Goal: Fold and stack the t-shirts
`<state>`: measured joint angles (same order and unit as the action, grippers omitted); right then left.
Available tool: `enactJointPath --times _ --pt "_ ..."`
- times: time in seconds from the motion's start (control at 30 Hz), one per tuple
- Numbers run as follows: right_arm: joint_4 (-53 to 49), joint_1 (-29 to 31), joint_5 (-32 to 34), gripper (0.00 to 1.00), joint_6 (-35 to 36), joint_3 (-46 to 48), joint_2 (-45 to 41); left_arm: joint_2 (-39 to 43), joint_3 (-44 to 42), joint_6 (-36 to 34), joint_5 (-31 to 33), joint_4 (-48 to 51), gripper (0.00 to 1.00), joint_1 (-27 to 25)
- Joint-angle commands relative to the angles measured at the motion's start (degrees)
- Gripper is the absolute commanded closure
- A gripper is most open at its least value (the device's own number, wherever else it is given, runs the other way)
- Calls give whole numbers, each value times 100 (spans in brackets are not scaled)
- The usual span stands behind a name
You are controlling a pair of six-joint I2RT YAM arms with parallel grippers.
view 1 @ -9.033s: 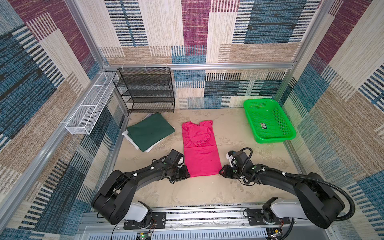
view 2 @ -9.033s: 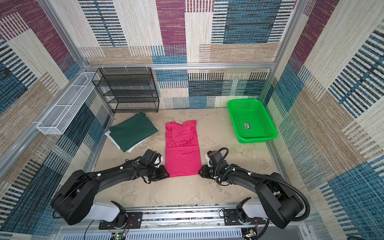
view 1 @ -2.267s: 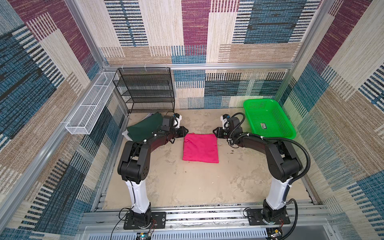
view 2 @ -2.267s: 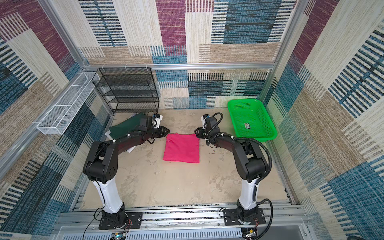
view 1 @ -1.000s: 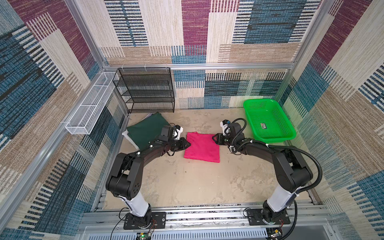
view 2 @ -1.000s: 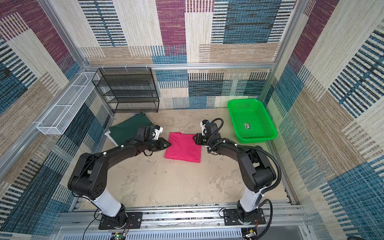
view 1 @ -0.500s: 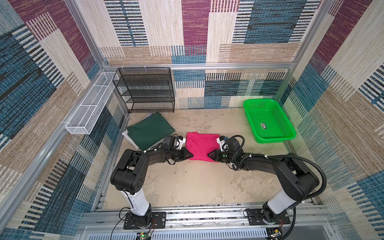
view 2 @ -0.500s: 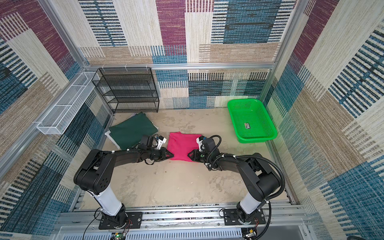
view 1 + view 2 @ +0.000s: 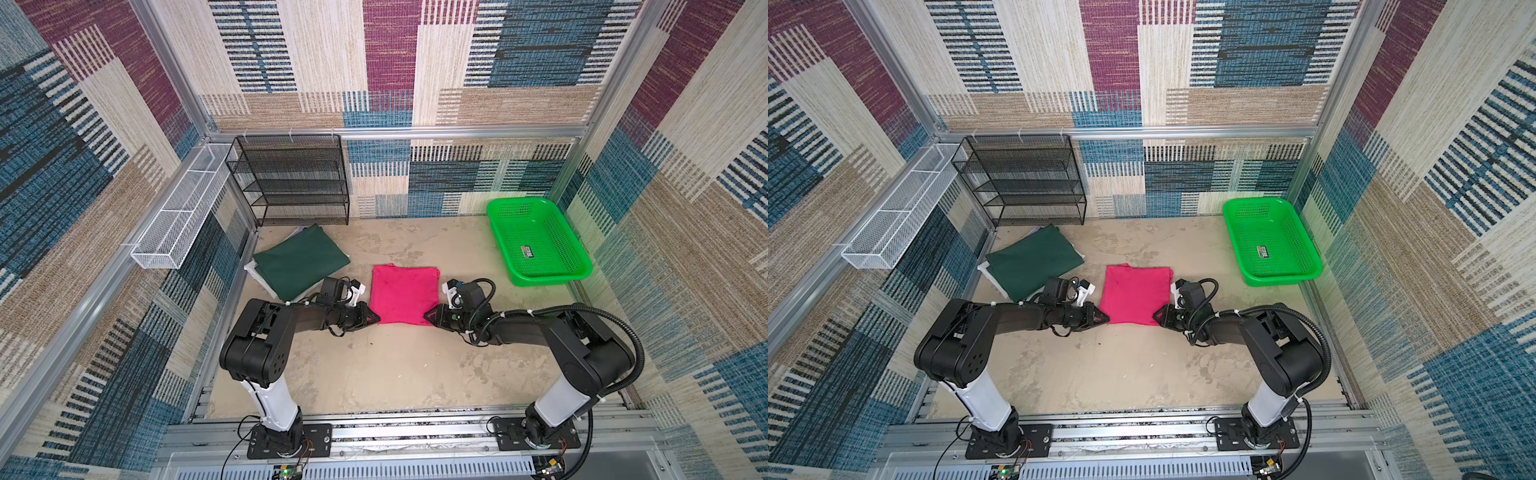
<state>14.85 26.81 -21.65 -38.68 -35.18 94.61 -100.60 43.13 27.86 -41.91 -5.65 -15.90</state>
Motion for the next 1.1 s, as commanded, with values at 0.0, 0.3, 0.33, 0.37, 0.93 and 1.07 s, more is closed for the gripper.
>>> enactJointPath --times 0.0,0.3,0.33,0.37,0.93,1.07 --pt "-895 -22 491 66 129 3 -151 216 -47 -185 22 185 83 32" --pt "-1262 211 287 65 481 -1084 -432 523 22 199 -251 -324 83 35" --pt "-1212 285 176 65 487 -1228 -364 448 62 229 -306 -355 84 30" --pt "-1133 369 35 65 477 -1365 -247 365 80 263 -331 -428 84 28" --pt "140 927 -717 66 -153 -1084 821 -183 -108 177 -174 -380 86 35" --pt "202 931 -621 67 -142 -904 900 -136 -43 26 -73 -92 86 34"
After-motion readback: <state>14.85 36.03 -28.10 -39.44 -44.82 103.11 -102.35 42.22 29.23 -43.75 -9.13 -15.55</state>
